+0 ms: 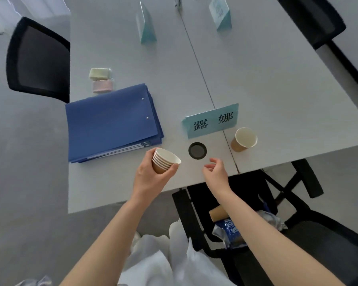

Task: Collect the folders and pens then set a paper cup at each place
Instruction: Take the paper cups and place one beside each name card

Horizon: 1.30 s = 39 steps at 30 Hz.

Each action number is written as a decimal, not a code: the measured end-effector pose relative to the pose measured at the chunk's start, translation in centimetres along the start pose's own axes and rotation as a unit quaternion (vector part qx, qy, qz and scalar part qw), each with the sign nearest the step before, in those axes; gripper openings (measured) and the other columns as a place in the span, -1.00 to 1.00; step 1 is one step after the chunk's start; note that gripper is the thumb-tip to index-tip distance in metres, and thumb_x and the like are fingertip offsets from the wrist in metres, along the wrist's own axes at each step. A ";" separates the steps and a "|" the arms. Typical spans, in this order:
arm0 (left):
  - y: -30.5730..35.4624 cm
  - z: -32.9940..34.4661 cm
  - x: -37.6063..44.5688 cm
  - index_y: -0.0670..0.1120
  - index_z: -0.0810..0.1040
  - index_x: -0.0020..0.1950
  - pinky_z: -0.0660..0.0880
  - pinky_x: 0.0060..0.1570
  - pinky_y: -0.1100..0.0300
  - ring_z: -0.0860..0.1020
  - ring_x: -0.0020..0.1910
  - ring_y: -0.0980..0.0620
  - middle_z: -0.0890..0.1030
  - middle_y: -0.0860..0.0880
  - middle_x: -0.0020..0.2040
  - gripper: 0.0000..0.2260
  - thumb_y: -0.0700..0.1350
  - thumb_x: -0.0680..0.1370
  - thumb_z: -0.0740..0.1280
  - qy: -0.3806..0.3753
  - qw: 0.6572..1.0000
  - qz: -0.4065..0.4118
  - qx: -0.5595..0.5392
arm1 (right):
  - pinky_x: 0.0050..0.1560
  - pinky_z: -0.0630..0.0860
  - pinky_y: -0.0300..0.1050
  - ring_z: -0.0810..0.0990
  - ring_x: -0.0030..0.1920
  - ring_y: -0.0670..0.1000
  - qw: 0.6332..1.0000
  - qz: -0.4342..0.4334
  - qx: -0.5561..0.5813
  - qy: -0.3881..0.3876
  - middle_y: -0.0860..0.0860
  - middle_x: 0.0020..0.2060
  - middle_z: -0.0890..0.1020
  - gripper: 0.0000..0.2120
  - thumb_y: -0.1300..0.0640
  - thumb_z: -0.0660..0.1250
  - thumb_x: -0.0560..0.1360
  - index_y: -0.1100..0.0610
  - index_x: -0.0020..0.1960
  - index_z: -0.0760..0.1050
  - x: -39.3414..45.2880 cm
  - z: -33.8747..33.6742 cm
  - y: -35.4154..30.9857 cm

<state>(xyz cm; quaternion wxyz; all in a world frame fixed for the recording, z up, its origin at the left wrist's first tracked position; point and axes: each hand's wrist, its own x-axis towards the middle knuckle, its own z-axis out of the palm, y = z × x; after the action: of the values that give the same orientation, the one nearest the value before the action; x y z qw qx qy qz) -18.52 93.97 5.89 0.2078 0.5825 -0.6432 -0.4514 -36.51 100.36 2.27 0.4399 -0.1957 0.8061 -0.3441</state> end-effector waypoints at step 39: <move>-27.5 -50.1 7.2 0.24 0.43 0.15 0.56 -0.04 0.14 0.57 -0.05 0.22 0.59 0.24 -0.05 -0.48 0.21 0.23 0.48 0.090 0.996 0.009 -0.014 | 0.28 0.40 -0.06 0.40 0.33 0.02 0.969 -0.135 -0.107 -0.179 0.03 0.32 0.43 -0.34 -0.25 0.33 0.46 0.09 0.41 0.29 -16.8 54.7 -25.3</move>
<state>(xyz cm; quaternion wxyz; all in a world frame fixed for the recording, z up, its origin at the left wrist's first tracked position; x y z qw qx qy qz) 34.97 72.61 6.69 0.2768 0.6124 -0.6205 -0.4041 18.96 72.45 9.74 0.5027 -0.4069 0.7128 -0.2713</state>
